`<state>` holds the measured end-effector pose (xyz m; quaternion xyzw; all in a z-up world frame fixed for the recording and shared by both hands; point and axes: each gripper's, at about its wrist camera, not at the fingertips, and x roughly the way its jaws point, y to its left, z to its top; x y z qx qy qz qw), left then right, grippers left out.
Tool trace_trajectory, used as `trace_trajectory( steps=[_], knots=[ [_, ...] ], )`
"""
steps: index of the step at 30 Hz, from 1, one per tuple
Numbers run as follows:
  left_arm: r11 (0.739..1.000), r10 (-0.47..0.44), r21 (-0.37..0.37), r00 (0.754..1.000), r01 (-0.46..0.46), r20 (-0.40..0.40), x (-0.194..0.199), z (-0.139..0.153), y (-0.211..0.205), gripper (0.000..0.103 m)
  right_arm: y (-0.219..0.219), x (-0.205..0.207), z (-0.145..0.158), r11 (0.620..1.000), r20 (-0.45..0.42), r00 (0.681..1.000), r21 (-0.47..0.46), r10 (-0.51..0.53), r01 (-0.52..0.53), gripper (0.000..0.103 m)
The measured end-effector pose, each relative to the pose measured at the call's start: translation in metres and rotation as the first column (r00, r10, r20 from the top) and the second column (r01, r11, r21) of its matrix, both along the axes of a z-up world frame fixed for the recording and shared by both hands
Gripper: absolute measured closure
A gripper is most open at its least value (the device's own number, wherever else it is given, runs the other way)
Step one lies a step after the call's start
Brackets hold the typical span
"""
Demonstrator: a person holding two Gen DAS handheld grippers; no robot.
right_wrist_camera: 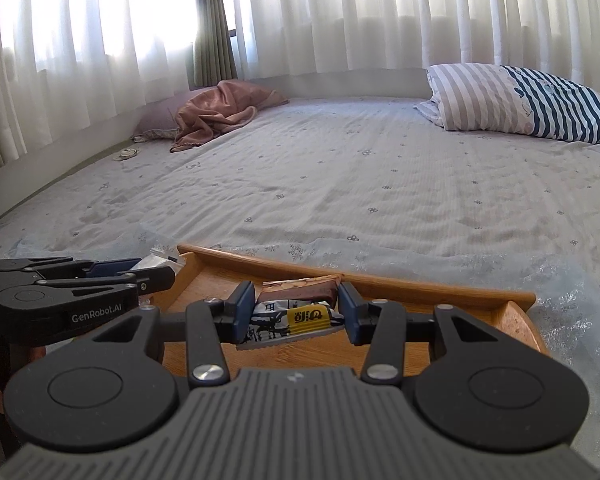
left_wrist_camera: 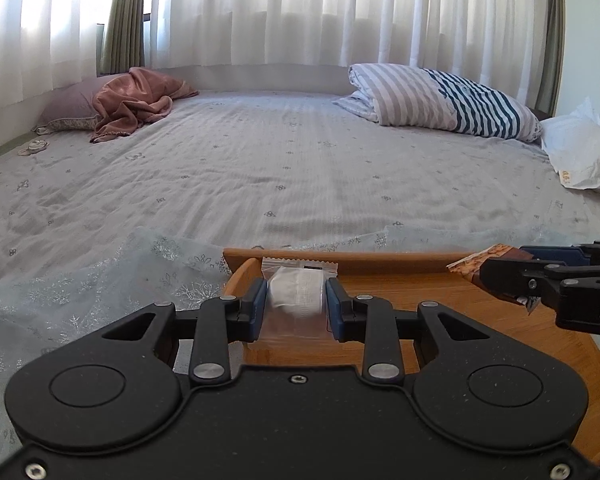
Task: Organize snacks
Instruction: 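Lower the white packet into the tray and open the left gripper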
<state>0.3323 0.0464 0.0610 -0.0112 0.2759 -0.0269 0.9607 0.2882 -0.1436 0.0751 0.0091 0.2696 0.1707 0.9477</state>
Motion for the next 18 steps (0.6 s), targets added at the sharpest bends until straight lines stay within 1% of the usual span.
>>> trace_trajectory(
  steps=[5, 10, 13, 14, 16, 18],
  knots=[
    [1.0, -0.017, -0.023, 0.999, 0.017, -0.034, 0.012, -0.008, 0.0, 0.073, 0.0, 0.002, -0.001, 1.0, 0.004, 1.0, -0.015, -0.006, 0.006, 0.054],
    [1.0, -0.023, 0.013, 0.998, 0.023, -0.052, 0.027, -0.015, -0.004, 0.073, -0.004, 0.006, -0.007, 1.0, -0.015, 1.0, -0.018, -0.017, 0.017, 0.054],
    [1.0, -0.017, -0.004, 0.997, 0.017, -0.075, 0.04, -0.021, -0.004, 0.073, -0.007, 0.008, -0.01, 1.0, -0.026, 0.999, -0.014, -0.023, 0.023, 0.054],
    [1.0, -0.015, 0.001, 0.996, 0.016, -0.087, 0.045, -0.023, -0.004, 0.073, -0.007, 0.008, -0.011, 1.0, -0.027, 0.999, -0.013, -0.024, 0.024, 0.054],
    [1.0, -0.017, 0.001, 0.992, 0.017, -0.127, 0.054, -0.026, -0.005, 0.073, -0.008, 0.008, -0.012, 1.0, -0.03, 0.999, -0.007, -0.022, 0.022, 0.054],
    [1.0, -0.016, -0.011, 0.992, 0.015, -0.123, 0.058, -0.024, -0.005, 0.073, -0.008, 0.008, -0.012, 1.0, -0.033, 0.999, -0.004, -0.016, 0.016, 0.054]
  ],
)
